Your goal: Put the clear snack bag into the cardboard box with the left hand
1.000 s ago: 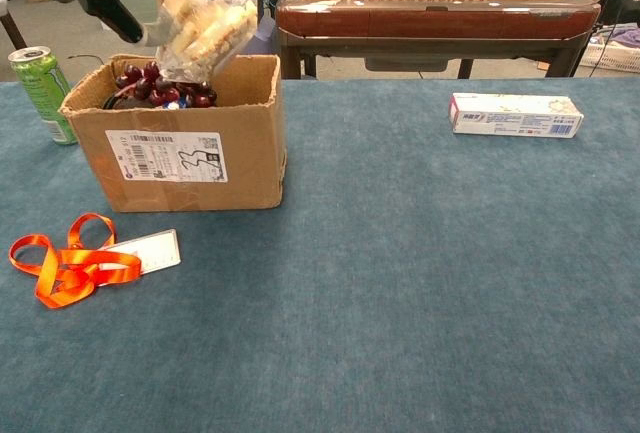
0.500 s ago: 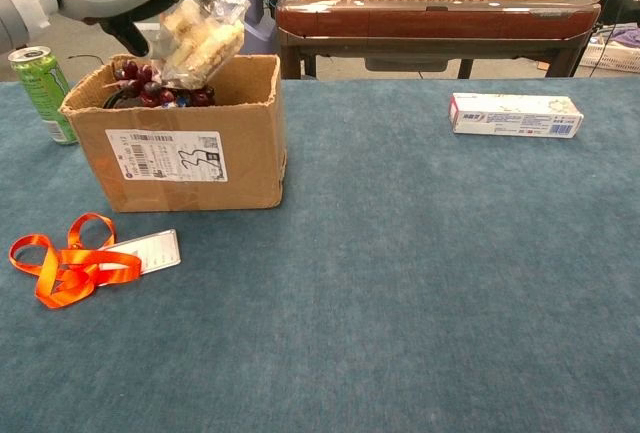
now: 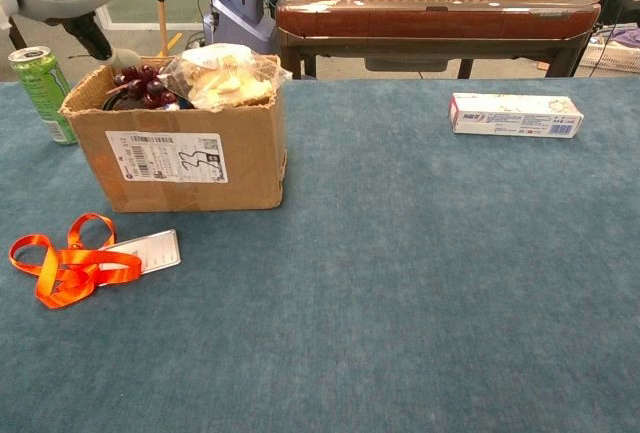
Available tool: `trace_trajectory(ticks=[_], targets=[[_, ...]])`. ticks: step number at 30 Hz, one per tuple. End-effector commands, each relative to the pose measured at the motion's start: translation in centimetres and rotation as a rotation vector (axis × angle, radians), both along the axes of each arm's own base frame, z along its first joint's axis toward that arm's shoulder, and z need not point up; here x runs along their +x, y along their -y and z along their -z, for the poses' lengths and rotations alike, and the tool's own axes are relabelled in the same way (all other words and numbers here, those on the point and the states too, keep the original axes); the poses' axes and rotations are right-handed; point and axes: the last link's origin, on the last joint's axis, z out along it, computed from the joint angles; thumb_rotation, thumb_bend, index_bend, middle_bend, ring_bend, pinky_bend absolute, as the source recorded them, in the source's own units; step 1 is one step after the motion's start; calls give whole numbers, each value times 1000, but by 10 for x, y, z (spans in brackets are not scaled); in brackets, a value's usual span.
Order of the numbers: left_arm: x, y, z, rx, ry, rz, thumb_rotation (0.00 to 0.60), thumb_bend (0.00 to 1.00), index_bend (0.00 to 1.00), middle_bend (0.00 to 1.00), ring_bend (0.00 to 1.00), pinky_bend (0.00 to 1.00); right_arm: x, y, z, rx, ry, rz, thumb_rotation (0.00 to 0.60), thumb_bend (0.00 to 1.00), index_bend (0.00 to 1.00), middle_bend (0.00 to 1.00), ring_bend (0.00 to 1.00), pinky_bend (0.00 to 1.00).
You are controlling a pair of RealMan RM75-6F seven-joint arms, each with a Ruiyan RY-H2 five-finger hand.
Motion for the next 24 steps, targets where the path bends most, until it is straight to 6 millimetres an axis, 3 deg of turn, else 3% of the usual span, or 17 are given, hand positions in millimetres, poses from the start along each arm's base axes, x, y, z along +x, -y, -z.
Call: trace_trajectory(ticks=[1,3,12,16,24], targets=[[-7,10,-7,12,-5,-11,600,168,0,339,643,867,0,0,0,1,-1,0,600,97,168,325,215,335],[-14,18,-11,7,1,-16,600,168,13,338,643,865,0,0,1,4,-2,0,600,97,168,325,215,335],[-56,53,-30,-52,135,-127,600,168,256,378,643,856,5,1,12,45,-21,-19,600,98,170,325,215,335],[-75,73,-41,-54,217,-181,600,168,285,403,642,855,7,3,19,72,-30,-29,600,98,198,325,215,335],[-126,132,-57,-34,333,-213,600,168,324,420,632,851,12,9,36,104,-56,-43,600,97,207,325,215,335]])
